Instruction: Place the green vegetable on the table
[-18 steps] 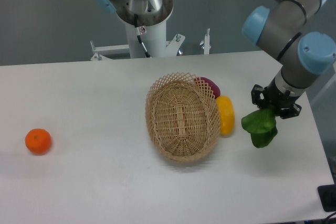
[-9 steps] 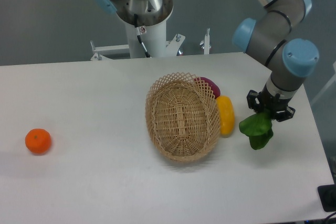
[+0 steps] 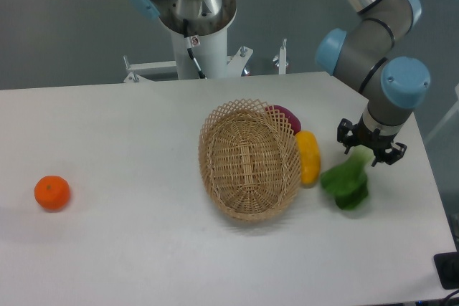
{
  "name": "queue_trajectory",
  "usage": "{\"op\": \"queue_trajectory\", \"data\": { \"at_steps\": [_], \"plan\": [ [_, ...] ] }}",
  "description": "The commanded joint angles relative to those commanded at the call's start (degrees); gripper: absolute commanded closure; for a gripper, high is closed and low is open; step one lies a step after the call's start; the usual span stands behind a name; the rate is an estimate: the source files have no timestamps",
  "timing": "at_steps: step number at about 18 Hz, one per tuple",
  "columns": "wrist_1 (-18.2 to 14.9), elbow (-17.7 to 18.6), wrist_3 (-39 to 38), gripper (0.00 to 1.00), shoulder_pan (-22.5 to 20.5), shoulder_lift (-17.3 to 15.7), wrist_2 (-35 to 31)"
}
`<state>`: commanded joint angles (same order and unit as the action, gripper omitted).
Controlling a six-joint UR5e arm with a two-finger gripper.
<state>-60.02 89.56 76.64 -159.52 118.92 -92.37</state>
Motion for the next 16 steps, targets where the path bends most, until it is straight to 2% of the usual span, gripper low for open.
{"op": "queue_trajectory", "data": {
  "at_steps": [3, 8, 10, 13, 14, 16],
  "plan": [
    [-0.79, -1.4, 0.18, 0.0, 0.0, -0.35, 0.09],
    [-1.84, -1.76, 0.26, 0.0, 0.09, -1.67, 0.44],
    [-4.91, -4.03, 1.05, 0.0, 0.09, -2.02, 0.44],
    [-13.43, -10.35, 6.31, 0.0, 0.26, -1.23, 0.17],
    [-14.93, -12.03, 7.11, 0.0, 0.26, -0.88, 0.17],
    [-15.12, -14.14, 7.3, 0.0, 0.26, 0.17, 0.26]
  ]
}}
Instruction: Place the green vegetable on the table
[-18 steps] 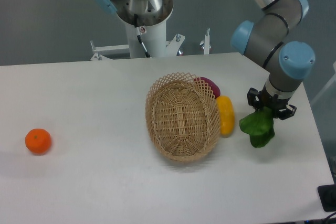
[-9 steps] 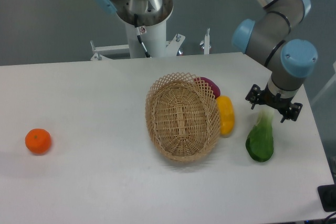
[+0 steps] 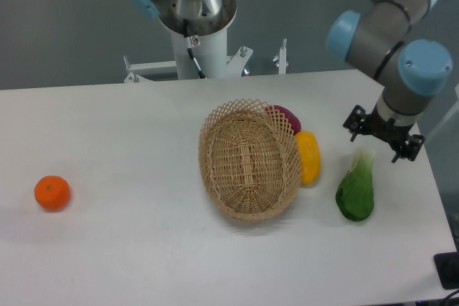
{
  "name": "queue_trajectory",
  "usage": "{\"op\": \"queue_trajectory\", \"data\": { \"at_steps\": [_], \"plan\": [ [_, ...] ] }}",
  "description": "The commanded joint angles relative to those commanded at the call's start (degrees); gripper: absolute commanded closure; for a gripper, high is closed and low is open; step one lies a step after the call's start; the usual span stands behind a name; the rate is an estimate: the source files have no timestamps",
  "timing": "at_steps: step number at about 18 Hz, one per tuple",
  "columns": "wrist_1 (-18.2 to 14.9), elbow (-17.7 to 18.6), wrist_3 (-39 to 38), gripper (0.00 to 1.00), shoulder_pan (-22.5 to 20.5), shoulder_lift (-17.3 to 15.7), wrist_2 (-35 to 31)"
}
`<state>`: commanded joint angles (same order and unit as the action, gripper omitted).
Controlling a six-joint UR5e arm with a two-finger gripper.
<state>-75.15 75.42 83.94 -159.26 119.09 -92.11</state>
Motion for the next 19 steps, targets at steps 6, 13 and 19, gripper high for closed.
{"op": "queue_trajectory", "data": {
  "at_steps": [6, 13, 19],
  "plan": [
    [-0.09, -7.03, 0.0, 0.0, 1.4, 4.75, -0.18],
    [0.09, -8.97, 0.17, 0.0, 1.49, 6.33, -0.18],
    [0.09, -8.98, 0.18, 0.0, 2.72, 6.42, -0.18]
  ]
}}
